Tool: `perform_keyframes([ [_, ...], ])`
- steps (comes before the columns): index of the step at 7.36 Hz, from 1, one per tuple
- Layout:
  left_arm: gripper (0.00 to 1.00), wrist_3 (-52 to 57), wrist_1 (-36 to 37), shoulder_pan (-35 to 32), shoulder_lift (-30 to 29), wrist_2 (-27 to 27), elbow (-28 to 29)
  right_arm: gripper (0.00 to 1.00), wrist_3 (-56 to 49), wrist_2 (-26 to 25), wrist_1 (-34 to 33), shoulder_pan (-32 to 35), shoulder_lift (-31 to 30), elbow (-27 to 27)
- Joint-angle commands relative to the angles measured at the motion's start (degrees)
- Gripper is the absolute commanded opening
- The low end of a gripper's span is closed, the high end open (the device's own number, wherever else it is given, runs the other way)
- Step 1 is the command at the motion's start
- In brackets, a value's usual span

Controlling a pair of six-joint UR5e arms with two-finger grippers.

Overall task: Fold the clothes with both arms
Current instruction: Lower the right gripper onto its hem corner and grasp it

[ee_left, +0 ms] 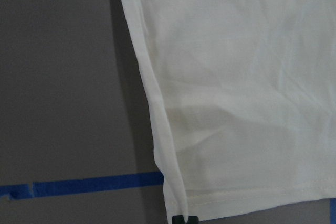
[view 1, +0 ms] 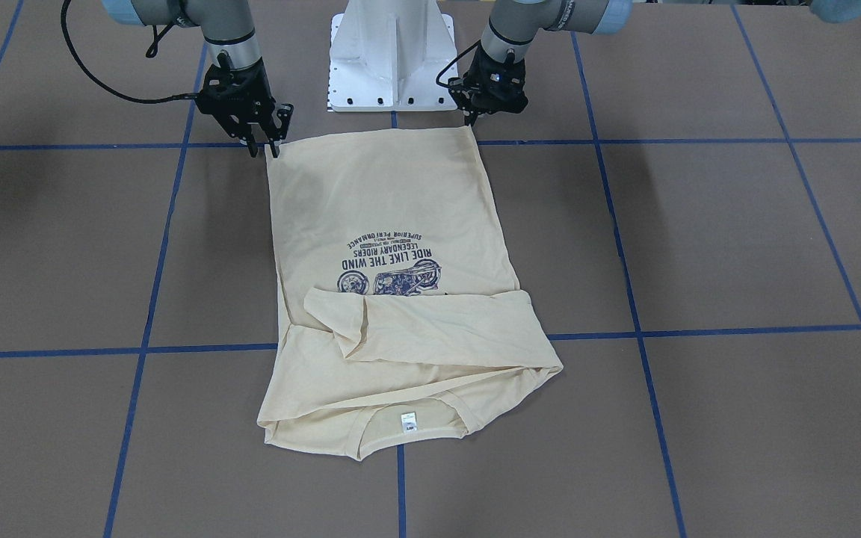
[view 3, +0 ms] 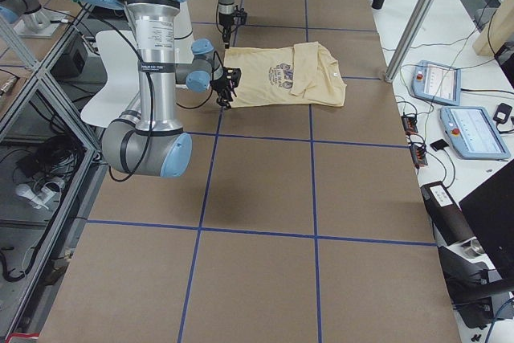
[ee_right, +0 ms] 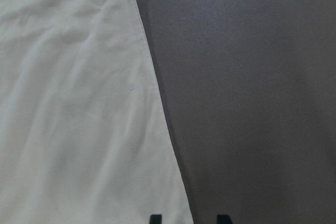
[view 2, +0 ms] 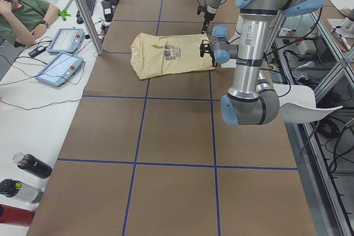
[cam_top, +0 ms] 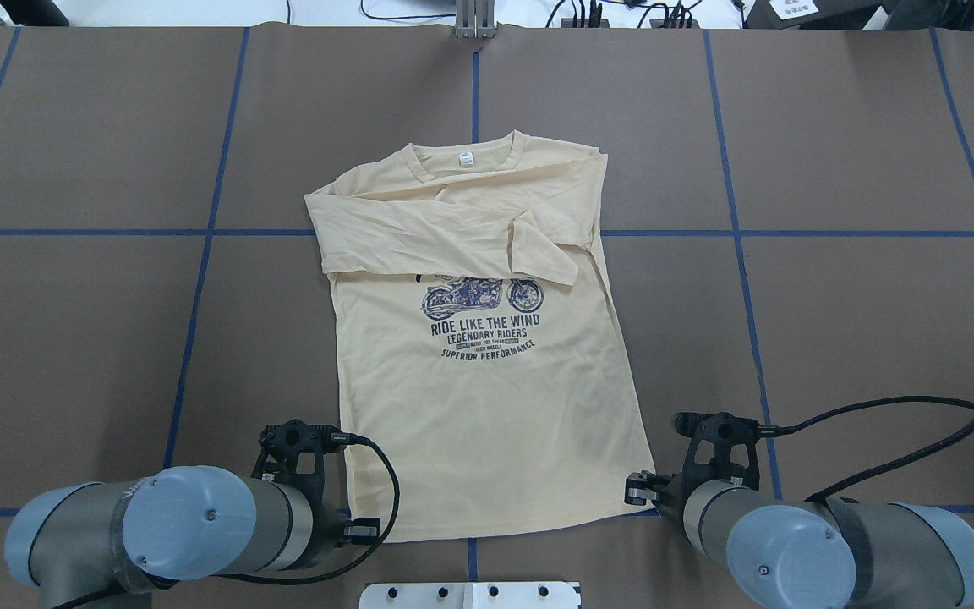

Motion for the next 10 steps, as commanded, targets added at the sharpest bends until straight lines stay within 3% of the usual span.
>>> perform_keyframes([
  [1, 0.0, 0.0, 0.0, -0.1, 0.0, -0.1, 0.0, 0.44, 0.1, -0.5, 0.0, -0.6, 0.0, -0.1],
  [9, 0.0, 0.1, -0.1, -0.1, -0.1, -2.0, -0.1, 0.41, 0.9, -2.1, 0.0, -2.4, 0.4, -1.1],
  [10, 0.0, 0.1, -0.1, -0.1, -0.1, -2.0, -0.5, 0.16, 1.0, -2.2, 0.0, -2.4, 0.4, -1.0],
])
